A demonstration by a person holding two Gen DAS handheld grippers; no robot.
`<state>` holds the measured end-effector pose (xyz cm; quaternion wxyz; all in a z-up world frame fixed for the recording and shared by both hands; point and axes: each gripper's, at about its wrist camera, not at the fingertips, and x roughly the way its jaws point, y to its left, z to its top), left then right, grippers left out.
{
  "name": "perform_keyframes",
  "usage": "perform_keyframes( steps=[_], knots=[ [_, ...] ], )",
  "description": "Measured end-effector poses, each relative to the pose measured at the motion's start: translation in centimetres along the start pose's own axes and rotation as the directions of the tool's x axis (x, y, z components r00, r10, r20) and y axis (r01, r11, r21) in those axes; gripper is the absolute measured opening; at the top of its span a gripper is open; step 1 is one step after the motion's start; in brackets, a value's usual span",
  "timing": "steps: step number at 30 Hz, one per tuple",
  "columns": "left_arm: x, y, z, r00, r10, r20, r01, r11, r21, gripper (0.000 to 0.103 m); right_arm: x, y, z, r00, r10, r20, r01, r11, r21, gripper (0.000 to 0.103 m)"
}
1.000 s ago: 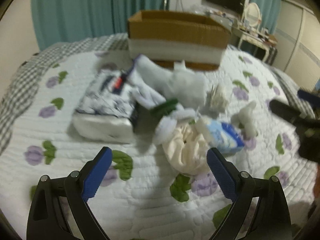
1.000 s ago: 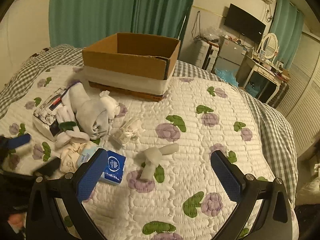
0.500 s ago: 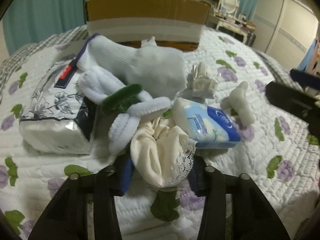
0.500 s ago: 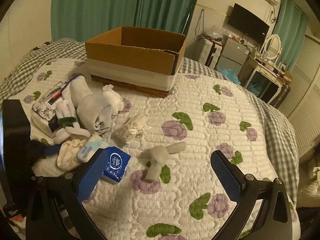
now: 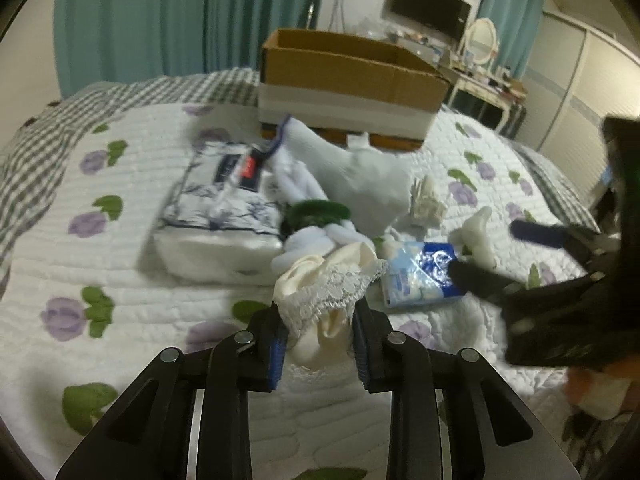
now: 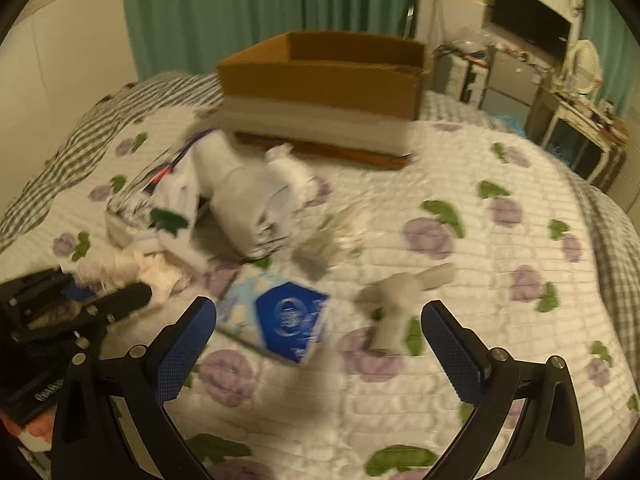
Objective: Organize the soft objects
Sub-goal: 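Lower the left gripper onto the beige lace sock bundle and close it, then grasp the blue Vinda tissue pack with the right gripper while the left gripper holds the sock bundle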
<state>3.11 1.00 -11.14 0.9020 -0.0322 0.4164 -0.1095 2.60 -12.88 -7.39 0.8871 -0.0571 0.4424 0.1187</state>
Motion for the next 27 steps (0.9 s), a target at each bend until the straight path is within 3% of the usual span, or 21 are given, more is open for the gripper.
perform_keyframes(
  steps=[11,13,15,21,27],
  knots=[
    [-1.6,0.3,0.2,0.999,0.009,0.052,-0.01,1.0,0.007,0.027,6.2,2.4,-0.1,0.989,0.016,-0.149,-0.025,0.998,-0.06,0.103],
    [-1.8,0.2,0.4,0.998,0.012,0.058,-0.013,1.0,0.01,0.027,6.6,2.6,-0.2,0.987,0.032,-0.16,-0.043,0.997,-0.064,0.084],
    [-2.0,0.2,0.4,0.998,0.014,0.066,-0.015,1.0,0.013,0.027,6.8,2.8,-0.3,0.985,0.043,-0.165,-0.054,0.996,-0.068,0.084],
    [-4.0,-0.4,1.6,0.994,-0.014,0.11,0.012,1.0,0.019,0.027,3.1,2.5,-0.2,0.997,0.05,-0.063,-0.054,0.997,-0.061,0.084],
    [-6.7,-1.2,5.7,0.979,0.006,0.204,-0.018,0.998,0.058,0.027,-2.9,1.6,2.6,0.995,0.053,0.087,-0.048,0.997,-0.057,0.084]
  ],
)
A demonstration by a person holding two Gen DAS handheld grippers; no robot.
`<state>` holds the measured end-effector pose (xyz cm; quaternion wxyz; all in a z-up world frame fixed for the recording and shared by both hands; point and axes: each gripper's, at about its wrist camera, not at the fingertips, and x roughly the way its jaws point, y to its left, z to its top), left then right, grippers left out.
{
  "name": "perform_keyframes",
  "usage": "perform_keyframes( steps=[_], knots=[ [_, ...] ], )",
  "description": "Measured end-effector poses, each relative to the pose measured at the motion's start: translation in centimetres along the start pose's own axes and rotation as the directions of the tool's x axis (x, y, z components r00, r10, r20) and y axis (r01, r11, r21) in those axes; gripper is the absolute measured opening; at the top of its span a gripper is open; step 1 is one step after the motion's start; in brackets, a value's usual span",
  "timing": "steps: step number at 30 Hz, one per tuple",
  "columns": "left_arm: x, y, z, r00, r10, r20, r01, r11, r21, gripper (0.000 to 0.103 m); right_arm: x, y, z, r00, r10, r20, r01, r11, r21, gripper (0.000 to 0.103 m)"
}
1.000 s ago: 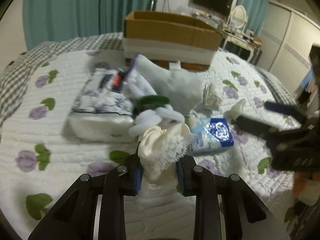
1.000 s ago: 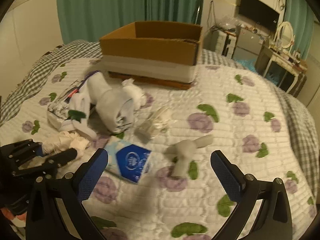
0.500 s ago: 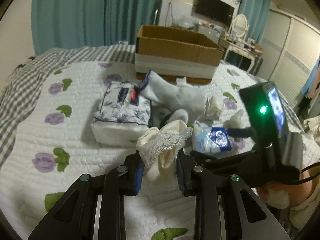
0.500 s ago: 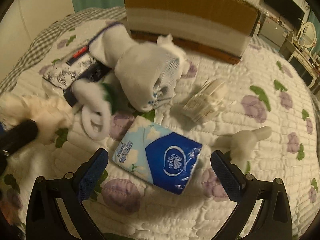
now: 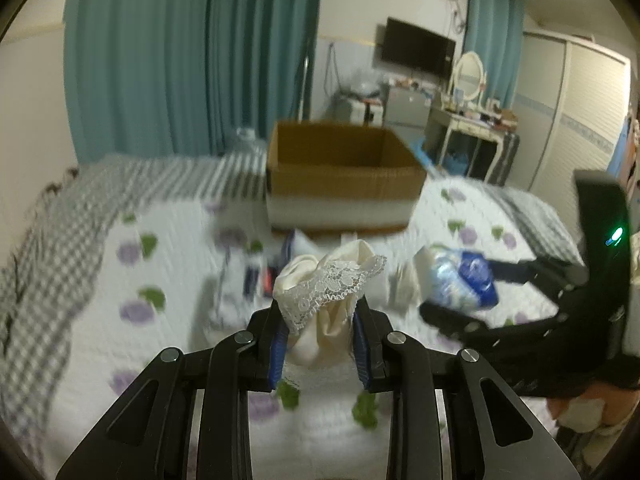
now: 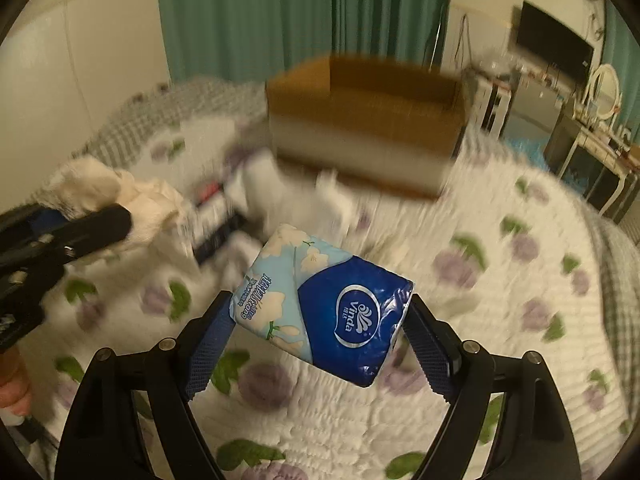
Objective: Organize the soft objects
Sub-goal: 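Carry both items over the cardboard box and open both grippers to drop them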
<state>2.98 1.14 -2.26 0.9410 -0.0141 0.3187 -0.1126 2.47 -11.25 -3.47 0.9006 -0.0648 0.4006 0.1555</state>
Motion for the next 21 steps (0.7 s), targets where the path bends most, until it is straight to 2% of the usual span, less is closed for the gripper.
perform_keyframes(
  steps=[5,9,14,18,21],
  knots=[
    [-0.2,-0.1,4.7,0.997,0.011,0.071,-0.014,0.999,0.036,0.027,-4.5,-2.4,6.2,0.99,-0.024,0.141,0.024,1.0,0.004,0.084],
    [1.9,0.0,8.7,0.991,0.045,0.126,-0.053,0.996,0.068,0.027,-5.2,-4.5,11.5,0.976,-0.06,0.211,0.058,0.998,0.013,0.084],
    [7.5,0.4,12.0,0.99,0.042,0.136,-0.056,0.994,0.098,0.028,-2.2,-7.4,16.4,0.978,-0.065,0.199,0.054,0.997,0.058,0.084],
    [12.7,0.8,13.3,0.995,0.023,0.1,-0.032,0.995,0.097,0.029,1.7,-9.5,18.6,0.985,-0.051,0.168,0.035,0.995,0.095,0.084],
    [15.8,0.9,13.5,0.997,0.032,0.063,-0.039,0.994,0.105,0.031,4.0,-10.9,19.0,0.987,-0.047,0.154,0.03,0.993,0.115,0.084]
  ],
)
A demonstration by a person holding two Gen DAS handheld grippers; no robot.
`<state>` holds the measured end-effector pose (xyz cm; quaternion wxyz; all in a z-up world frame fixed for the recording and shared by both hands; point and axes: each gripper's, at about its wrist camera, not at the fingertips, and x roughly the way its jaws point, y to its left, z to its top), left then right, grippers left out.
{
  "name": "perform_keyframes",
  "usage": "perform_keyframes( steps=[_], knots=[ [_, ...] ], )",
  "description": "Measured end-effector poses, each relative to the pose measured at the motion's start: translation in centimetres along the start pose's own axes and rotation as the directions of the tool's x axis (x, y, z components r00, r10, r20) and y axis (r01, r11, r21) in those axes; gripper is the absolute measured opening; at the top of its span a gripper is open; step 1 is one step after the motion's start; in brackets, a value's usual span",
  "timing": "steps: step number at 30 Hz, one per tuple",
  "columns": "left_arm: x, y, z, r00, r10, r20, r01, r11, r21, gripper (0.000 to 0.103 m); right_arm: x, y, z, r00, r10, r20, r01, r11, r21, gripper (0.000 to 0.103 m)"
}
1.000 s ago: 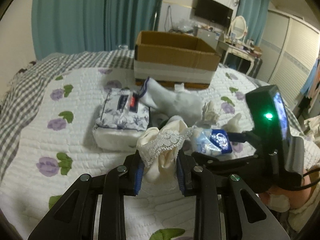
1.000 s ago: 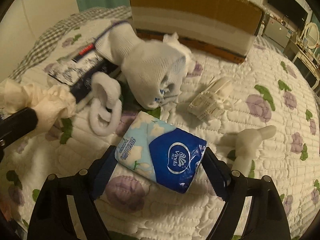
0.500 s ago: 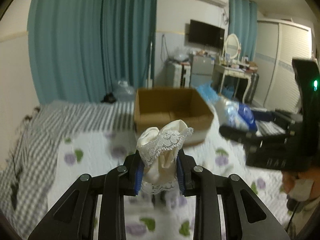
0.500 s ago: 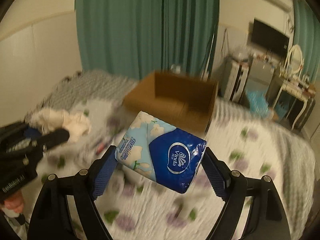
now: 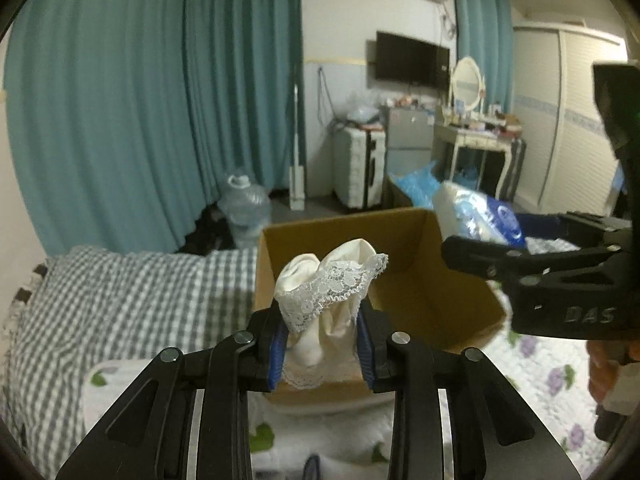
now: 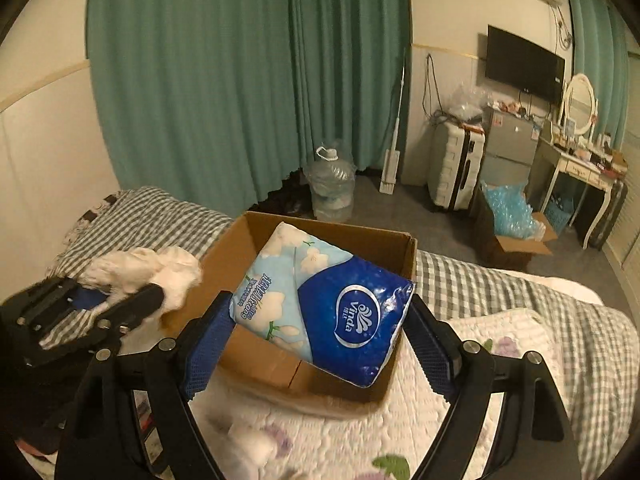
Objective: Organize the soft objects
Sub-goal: 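Carry both items over the cardboard box and open both grippers to drop them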
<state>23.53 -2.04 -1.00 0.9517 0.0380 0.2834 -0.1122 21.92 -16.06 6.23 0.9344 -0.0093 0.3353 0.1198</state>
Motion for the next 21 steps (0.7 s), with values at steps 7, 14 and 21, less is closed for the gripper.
perform_keyframes(
  steps=[7,14,21],
  knots=[
    [3.1,0.3,-0.1,0.998,0.066,-0.004,-0.066,0.997,-0.031,0.083,3.9,-1.6,-0.1,1.0,0.012,0.0,-0.012,0.999,0.037,0.097],
    [2.0,-0.2,-0.1,0.995,0.094,-0.023,-0.095,0.995,-0.038,0.083,2.6,-2.7,-0.3,0.999,-0.011,0.04,0.009,0.999,0.051,0.1],
    [-5.6,-1.7,2.8,0.991,0.104,0.08,-0.102,0.994,-0.039,0.083,-5.1,-2.5,1.3,0.99,-0.052,0.13,0.05,0.999,0.018,0.101]
  ],
)
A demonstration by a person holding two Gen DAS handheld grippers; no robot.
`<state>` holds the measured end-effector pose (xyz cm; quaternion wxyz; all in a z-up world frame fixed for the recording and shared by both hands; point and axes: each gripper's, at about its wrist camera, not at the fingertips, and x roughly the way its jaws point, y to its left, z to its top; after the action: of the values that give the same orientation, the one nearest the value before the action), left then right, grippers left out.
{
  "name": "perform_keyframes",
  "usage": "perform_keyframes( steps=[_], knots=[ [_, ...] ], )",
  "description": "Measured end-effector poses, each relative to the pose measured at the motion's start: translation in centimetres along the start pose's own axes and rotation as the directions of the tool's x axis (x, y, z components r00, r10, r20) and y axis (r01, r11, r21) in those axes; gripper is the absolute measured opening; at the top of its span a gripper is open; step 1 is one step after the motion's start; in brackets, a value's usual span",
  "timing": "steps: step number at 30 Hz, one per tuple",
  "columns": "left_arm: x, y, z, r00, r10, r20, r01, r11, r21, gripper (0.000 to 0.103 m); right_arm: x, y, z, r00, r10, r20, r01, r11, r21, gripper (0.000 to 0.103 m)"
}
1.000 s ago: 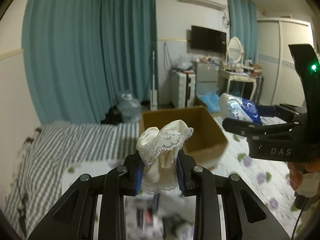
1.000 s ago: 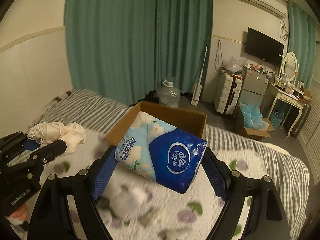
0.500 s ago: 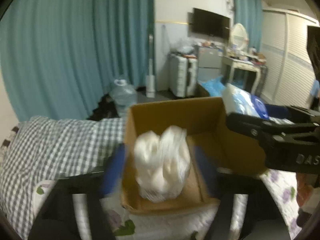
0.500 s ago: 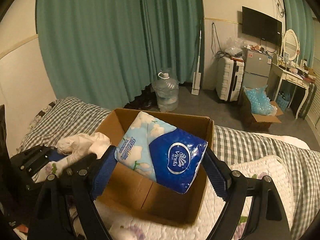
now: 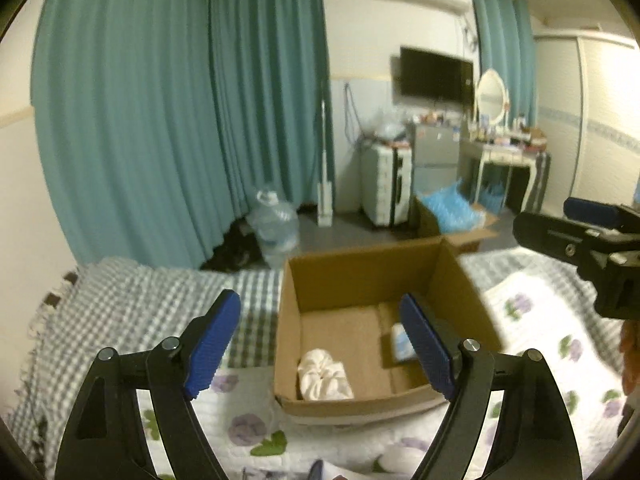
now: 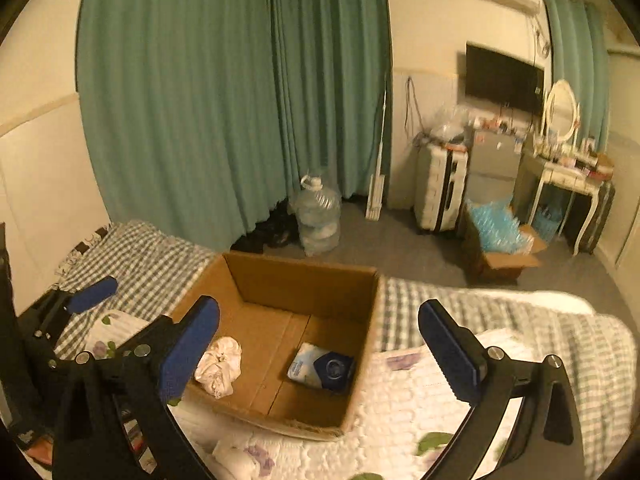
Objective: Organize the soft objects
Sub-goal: 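Carry both items over the cardboard box and open both grippers to drop them, then grasp the white sock with green ring in the left gripper while the right gripper grasps the white plastic toy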
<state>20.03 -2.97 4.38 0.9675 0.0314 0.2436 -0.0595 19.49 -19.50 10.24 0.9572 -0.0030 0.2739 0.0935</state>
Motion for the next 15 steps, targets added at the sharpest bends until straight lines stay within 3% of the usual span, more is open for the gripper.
perform_keyframes(
  steps=[3,5,10,13,15],
  knots=[
    [-4.8,-0.3,1.7,0.996,-0.022,0.083,0.021,1.0,0.014,0.083,-4.4,0.6,1.3,0.999,-0.01,0.05,0.011,1.0,-0.018,0.102],
    [-8.1,-0.7,2.7,0.991,-0.001,0.136,-0.005,0.999,0.039,0.083,-8.0,1.1,2.3,0.997,-0.007,0.081,0.009,1.0,-0.026,0.102],
    [-14.5,-0.5,3.8,0.976,0.001,0.219,-0.009,0.999,0.038,0.084,-15.6,3.0,3.7,0.989,-0.011,0.148,0.019,0.998,-0.055,0.102],
    [-17.3,-0.5,3.1,0.983,0.045,0.18,-0.052,0.998,0.034,0.084,-19.8,4.2,3.5,0.982,-0.016,0.188,0.031,0.997,-0.077,0.102],
    [-18.6,-0.6,1.9,0.986,0.035,0.162,-0.042,0.998,0.041,0.084,-21.9,4.9,2.6,0.981,-0.016,0.192,0.035,0.995,-0.095,0.102]
  ],
)
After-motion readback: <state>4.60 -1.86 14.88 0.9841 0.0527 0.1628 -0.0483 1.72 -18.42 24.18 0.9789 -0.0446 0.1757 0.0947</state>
